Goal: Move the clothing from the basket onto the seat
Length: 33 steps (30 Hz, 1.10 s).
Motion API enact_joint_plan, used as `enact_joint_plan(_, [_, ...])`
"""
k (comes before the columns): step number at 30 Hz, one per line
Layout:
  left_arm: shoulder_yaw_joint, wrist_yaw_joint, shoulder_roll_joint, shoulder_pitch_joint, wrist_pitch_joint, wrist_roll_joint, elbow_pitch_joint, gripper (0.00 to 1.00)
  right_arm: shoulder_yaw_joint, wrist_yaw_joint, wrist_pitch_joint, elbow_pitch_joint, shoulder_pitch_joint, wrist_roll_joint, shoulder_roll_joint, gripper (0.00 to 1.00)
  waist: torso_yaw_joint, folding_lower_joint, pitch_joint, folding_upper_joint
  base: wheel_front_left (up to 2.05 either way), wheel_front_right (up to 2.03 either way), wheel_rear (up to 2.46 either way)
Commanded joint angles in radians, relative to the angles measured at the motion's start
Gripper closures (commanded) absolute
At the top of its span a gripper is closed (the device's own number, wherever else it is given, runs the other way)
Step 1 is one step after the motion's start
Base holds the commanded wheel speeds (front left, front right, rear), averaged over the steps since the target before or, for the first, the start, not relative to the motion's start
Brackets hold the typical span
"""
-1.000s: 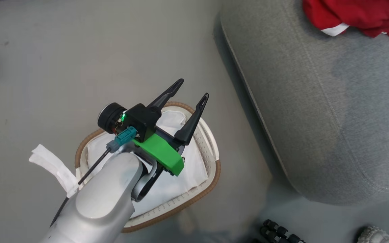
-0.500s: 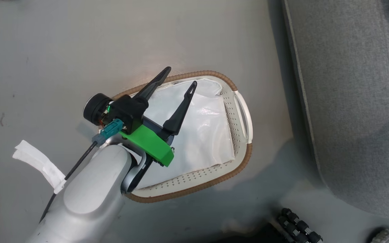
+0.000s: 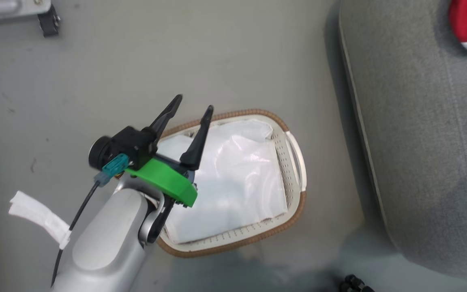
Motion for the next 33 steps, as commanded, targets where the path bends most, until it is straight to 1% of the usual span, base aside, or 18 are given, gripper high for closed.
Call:
enact_joint_plan(1, [0.026, -0.003, -0.007, 0.033, 0.0, 0.001, 0.006, 0.0, 0.024, -0.001, -0.005, -0.033, 0.06, 0.034, 0.011, 0.0, 0.012, 0.0, -0.106, 0.0046, 0.0, 0.0, 0.0])
enact_joint_plan(4, [0.079, -0.003, -0.016, 0.076, 0.0, 0.014, 0.02, 0.0, 0.071, -0.001, -0.004, -0.106, 0.139, 0.086, 0.035, 0.0, 0.025, 0.0, -0.166, 0.0046, 0.0, 0.0, 0.0])
enact_joint_plan(8, [0.173, -0.003, -0.031, 0.136, 0.0, 0.038, 0.025, 0.0, 0.141, -0.001, -0.005, -0.198, 0.223, 0.13, 0.097, 0.0, 0.049, 0.0, -0.244, 0.0046, 0.0, 0.0, 0.0])
enact_joint_plan(13, [0.298, -0.003, -0.049, 0.215, 0.0, 0.102, 0.008, 0.0, 0.223, -0.001, -0.005, -0.295, 0.302, 0.136, 0.206, 0.0, 0.089, 0.0, -0.325, 0.0046, 0.0, 0.0, 0.0])
enact_joint_plan(17, [0.383, -0.003, -0.069, 0.274, 0.001, 0.156, 0.0, 0.0, 0.279, -0.001, -0.005, -0.34, 0.351, 0.14, 0.259, 0.0, 0.124, 0.0, -0.374, 0.0046, 0.0, 0.0, 0.0])
enact_joint_plan(23, [0.506, -0.003, -0.098, 0.363, 0.0, 0.227, -0.007, 0.0, 0.345, -0.001, -0.005, -0.352, 0.416, 0.153, 0.295, 0.0, 0.164, 0.0, -0.435, 0.0046, 0.0, 0.0, 0.0])
enact_joint_plan(27, [0.558, -0.003, -0.111, 0.417, 0.0, 0.27, -0.006, 0.0, 0.368, -0.001, -0.005, -0.339, 0.458, 0.155, 0.305, 0.0, 0.183, 0.0, -0.47, 0.0046, 0.0, 0.0, 0.0])
enact_joint_plan(33, [0.623, -0.003, -0.131, 0.479, 0.0, 0.293, -0.018, 0.0, 0.379, -0.001, -0.005, -0.316, 0.524, 0.158, 0.312, 0.0, 0.19, 0.0, -0.506, 0.0046, 0.0, 0.0, 0.0])
